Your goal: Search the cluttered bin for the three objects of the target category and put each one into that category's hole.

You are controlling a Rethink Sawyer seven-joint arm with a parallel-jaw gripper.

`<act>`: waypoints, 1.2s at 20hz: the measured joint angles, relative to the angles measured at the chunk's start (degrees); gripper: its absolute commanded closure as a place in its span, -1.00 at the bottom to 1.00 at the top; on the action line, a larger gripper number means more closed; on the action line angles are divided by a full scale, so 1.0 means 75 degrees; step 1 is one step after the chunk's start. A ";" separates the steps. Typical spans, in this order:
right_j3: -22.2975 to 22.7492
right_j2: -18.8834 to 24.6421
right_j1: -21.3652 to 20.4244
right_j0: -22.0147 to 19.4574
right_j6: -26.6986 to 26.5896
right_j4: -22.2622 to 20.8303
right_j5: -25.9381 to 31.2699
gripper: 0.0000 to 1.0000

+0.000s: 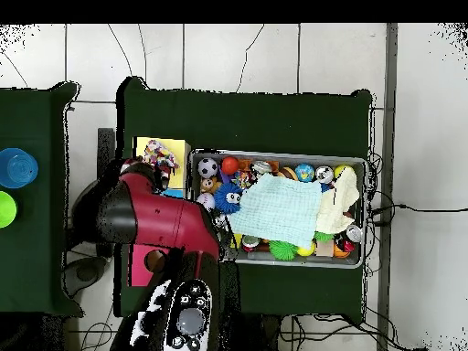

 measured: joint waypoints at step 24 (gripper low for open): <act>-0.0219 0.0029 0.0154 -0.0139 0.0000 0.0005 0.0000 -1.00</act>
